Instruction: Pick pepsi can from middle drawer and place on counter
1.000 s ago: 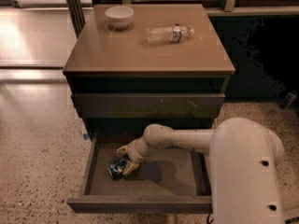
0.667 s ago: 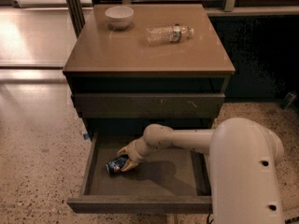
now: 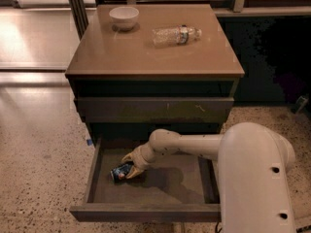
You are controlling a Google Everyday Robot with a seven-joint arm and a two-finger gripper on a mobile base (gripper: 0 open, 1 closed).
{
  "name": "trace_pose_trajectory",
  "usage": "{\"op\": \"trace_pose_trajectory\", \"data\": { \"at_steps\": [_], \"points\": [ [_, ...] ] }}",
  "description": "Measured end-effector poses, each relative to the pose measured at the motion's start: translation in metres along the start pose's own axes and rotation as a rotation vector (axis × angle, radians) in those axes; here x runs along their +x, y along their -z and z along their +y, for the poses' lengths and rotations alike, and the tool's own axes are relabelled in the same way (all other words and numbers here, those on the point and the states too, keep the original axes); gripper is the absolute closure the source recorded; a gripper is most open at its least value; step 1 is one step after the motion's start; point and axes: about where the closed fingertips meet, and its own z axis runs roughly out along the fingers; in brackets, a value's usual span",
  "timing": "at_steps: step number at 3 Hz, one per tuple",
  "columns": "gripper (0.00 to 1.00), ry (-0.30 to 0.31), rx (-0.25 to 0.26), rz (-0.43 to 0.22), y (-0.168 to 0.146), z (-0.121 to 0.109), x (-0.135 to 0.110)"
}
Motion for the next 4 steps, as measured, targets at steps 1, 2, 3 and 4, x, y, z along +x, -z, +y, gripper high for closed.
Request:
{"op": "trace_pose_trajectory", "data": {
  "at_steps": [1, 2, 3, 4],
  "points": [
    [1.00, 0.010, 0.002, -0.005, 0.005, -0.001, -0.006],
    [1.00, 0.037, 0.010, -0.016, 0.020, -0.004, -0.021],
    [1.00, 0.091, 0.019, -0.017, 0.050, -0.008, -0.053],
    [1.00, 0.157, 0.034, -0.014, 0.083, -0.017, -0.089]
  ]
}}
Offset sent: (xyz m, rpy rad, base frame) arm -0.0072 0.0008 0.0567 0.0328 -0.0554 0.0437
